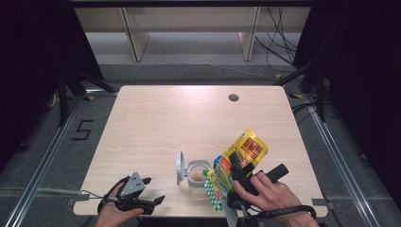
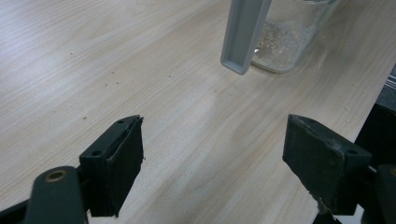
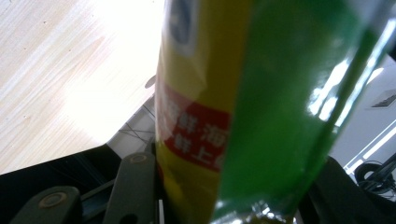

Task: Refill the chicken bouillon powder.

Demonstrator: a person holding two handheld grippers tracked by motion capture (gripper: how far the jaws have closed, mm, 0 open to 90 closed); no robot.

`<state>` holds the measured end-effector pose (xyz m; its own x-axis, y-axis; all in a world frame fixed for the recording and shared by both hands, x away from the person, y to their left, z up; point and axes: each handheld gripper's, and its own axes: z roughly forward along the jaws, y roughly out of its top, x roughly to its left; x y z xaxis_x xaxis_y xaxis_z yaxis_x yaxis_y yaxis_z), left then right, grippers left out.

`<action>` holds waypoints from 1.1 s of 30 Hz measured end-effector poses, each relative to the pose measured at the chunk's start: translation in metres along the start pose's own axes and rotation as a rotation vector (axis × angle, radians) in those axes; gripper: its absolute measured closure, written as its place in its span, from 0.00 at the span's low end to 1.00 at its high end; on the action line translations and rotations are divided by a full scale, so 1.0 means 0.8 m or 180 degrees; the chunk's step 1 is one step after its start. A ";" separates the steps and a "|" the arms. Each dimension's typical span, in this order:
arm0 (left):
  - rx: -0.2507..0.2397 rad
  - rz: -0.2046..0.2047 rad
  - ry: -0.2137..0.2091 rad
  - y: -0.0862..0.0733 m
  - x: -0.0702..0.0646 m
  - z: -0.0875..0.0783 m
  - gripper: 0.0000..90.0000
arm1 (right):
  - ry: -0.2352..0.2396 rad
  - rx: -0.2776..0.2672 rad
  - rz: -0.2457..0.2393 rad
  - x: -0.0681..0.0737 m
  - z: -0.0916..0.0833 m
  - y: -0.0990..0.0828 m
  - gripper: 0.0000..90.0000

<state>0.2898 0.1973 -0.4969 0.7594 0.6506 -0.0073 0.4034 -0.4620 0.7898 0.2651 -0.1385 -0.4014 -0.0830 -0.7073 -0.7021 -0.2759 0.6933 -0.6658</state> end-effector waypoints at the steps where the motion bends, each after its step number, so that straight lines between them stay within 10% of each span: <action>1: 0.0000 0.0002 0.0001 0.000 0.000 0.000 0.22 | -0.0004 0.0001 -0.0010 0.000 0.000 0.000 0.64; 7: -0.0065 -0.0189 -0.0025 0.000 -0.004 0.004 0.22 | -0.0008 -0.0013 -0.0016 -0.002 0.001 -0.001 0.64; 9: 0.0031 0.0005 0.0005 0.002 0.001 0.002 0.22 | 0.0009 -0.0013 -0.0035 -0.002 0.002 -0.001 0.64; 15: -0.0048 -0.0186 -0.0035 0.001 -0.003 0.007 0.22 | 0.0011 -0.0033 -0.0051 -0.003 0.005 -0.004 0.64; 18: -0.0003 -0.0034 -0.0033 0.001 0.001 0.004 0.22 | 0.0018 -0.0026 -0.0047 -0.003 0.005 -0.003 0.64; 33: -0.0034 -0.0067 -0.0036 0.000 -0.002 0.005 0.22 | 0.0002 -0.0056 -0.0045 -0.004 0.005 -0.003 0.64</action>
<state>0.2908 0.1942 -0.4990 0.7565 0.6532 -0.0310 0.4140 -0.4416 0.7960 0.2700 -0.1371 -0.3987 -0.0795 -0.7170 -0.6925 -0.2938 0.6807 -0.6711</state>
